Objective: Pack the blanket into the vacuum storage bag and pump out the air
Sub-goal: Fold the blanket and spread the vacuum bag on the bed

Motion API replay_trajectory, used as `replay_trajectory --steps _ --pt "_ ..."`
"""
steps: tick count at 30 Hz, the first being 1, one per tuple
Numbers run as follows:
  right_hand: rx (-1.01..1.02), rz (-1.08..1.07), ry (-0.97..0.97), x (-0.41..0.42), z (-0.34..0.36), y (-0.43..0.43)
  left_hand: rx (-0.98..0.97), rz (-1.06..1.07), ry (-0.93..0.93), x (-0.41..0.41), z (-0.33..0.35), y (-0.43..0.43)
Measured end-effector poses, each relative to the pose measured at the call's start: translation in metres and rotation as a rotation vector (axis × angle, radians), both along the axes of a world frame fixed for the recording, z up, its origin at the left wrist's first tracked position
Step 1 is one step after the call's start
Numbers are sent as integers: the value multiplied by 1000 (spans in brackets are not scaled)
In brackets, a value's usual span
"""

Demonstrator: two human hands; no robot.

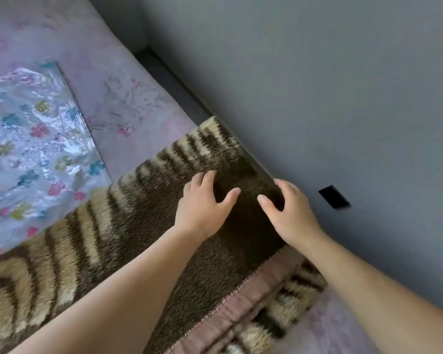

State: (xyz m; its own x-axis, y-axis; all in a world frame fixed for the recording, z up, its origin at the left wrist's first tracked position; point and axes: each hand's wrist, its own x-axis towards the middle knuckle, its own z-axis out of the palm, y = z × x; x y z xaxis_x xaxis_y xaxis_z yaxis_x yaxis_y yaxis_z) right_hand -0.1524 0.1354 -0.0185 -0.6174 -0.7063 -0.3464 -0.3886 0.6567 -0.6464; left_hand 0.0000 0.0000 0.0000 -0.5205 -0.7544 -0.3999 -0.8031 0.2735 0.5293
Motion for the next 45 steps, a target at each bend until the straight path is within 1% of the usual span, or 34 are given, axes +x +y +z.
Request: replay_trajectory --steps 2,4,7,9,11,14,18,20,24,25,27,29,31,33,36,38,42,45 --pt "47 4 -60 -16 -18 -13 -94 -11 -30 -20 -14 -6" --pt "107 0 -204 -28 -31 -26 -119 0 -53 -34 -23 -13" --pt "104 16 -307 -38 -52 -38 -62 47 -70 -45 -42 -17" --pt "82 18 -349 -41 -53 -43 -45 43 -79 -44 -48 -15" --pt "109 14 -402 -45 -56 -46 -26 46 -88 -46 -51 -13" --pt "120 -9 -429 -50 -57 -48 22 71 -91 -52 -51 -11" --pt "62 -25 -410 -54 -43 -53 138 131 -23 -59 -43 -6" --pt "36 7 -474 -53 -30 -54 177 170 1 -60 -36 -3" --pt "-11 75 -601 -44 2 -49 156 253 -49 -55 -12 7" --pt "-19 92 -633 -41 9 -46 192 288 -14 -52 -5 10" --pt "-11 124 -688 -33 22 -41 336 386 109 -44 13 18" --pt "-3 198 -781 -22 35 -39 435 477 230 -31 32 23" --pt "-13 281 -915 -10 48 -38 451 530 320 -18 48 24" --pt "-36 342 -1060 9 60 -41 432 586 359 6 63 22" --pt "-68 335 -1264 49 66 -46 391 704 412 48 74 21" --pt "-72 328 -1301 81 71 -52 419 787 489 77 73 21" --pt "-91 348 -1318 156 81 -67 539 946 643 149 67 18" --pt "-119 336 -1318 208 83 -78 537 1070 693 206 64 13"
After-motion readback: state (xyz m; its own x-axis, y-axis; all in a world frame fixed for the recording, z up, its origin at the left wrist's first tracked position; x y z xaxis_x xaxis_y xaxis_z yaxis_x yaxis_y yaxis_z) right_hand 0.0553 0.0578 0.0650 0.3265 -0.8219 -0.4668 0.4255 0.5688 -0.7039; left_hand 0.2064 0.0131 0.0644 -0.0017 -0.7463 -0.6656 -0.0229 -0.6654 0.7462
